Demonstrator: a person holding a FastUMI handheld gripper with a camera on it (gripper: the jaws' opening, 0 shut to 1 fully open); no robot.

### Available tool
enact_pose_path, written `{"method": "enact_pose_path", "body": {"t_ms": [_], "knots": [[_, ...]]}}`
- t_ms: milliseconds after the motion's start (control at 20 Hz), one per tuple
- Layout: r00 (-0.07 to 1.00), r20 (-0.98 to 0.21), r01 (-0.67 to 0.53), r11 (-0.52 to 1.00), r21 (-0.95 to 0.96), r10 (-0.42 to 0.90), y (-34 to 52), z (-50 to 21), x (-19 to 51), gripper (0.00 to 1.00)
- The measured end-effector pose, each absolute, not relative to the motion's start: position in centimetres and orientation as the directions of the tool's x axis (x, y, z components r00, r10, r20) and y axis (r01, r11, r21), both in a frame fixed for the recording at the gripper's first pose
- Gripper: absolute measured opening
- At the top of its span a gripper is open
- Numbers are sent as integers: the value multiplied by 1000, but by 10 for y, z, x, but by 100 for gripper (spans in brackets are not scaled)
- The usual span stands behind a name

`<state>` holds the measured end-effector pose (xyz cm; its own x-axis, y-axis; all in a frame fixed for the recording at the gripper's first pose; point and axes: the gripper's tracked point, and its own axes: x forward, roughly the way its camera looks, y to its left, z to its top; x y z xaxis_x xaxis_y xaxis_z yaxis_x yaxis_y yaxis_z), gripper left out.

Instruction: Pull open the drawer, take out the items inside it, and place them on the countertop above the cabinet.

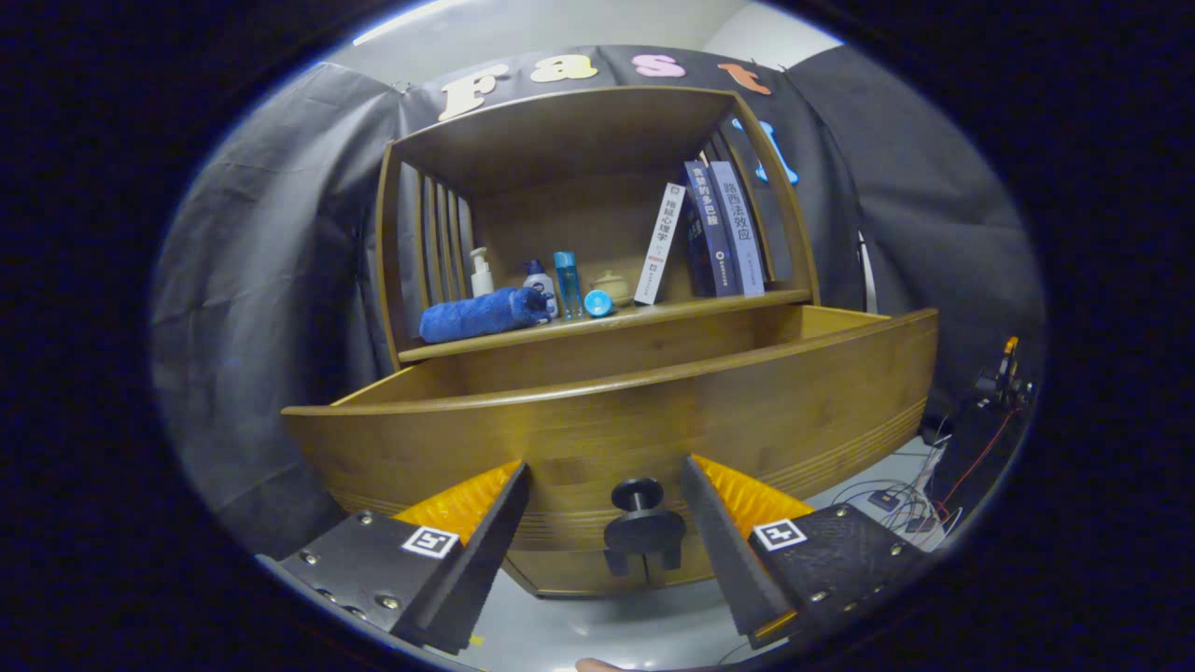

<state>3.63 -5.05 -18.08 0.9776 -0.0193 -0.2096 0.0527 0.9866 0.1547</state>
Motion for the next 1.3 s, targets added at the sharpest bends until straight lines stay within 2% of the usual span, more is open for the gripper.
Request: {"method": "enact_pose_path", "body": {"t_ms": [250, 800, 1300], "knots": [[979, -201, 57, 985, 165, -23, -50, -173, 75, 99], [950, -309, 64, 996, 70, -39, -46, -188, 157, 99], [950, -309, 66, 996, 65, -43, -46, -189, 200, 99]]}}
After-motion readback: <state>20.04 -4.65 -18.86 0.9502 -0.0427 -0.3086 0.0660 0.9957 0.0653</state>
